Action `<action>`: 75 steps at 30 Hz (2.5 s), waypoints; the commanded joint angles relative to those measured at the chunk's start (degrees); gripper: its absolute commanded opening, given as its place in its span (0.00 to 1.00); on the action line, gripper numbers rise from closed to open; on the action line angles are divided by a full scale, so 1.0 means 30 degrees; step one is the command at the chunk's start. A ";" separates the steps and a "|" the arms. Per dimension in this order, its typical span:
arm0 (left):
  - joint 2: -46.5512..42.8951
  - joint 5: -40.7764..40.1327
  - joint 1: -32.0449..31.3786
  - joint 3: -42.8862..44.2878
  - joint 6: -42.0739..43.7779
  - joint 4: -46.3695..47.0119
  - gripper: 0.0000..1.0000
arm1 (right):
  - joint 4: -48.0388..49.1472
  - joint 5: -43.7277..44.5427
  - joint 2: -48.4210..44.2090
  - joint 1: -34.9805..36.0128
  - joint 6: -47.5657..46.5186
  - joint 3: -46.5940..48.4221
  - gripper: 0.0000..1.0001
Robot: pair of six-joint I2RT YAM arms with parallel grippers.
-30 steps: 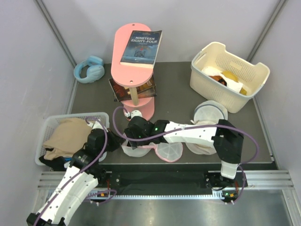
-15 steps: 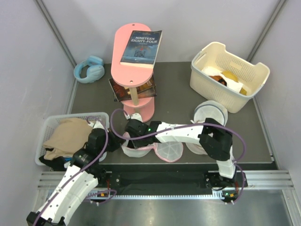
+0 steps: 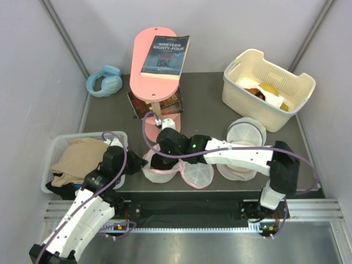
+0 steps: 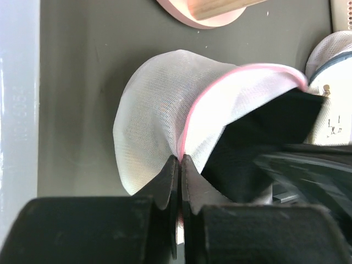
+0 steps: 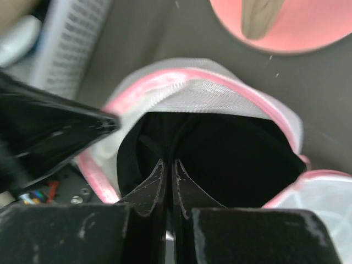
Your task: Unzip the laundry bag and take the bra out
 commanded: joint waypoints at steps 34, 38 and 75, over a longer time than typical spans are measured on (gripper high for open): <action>0.2535 -0.1088 0.0072 0.1600 0.1540 0.0039 0.00 | -0.3287 0.4182 -0.9488 -0.5685 -0.2446 0.5515 0.00; 0.2740 -0.1088 0.0072 0.1629 0.1570 0.0126 0.00 | -0.3814 0.3275 -0.9548 -0.9785 -0.3914 0.6657 0.00; 0.5142 -0.3696 0.0072 0.2361 0.1365 0.2206 0.00 | -0.4723 -0.2500 -0.2399 -2.5934 -0.5822 1.0851 0.00</action>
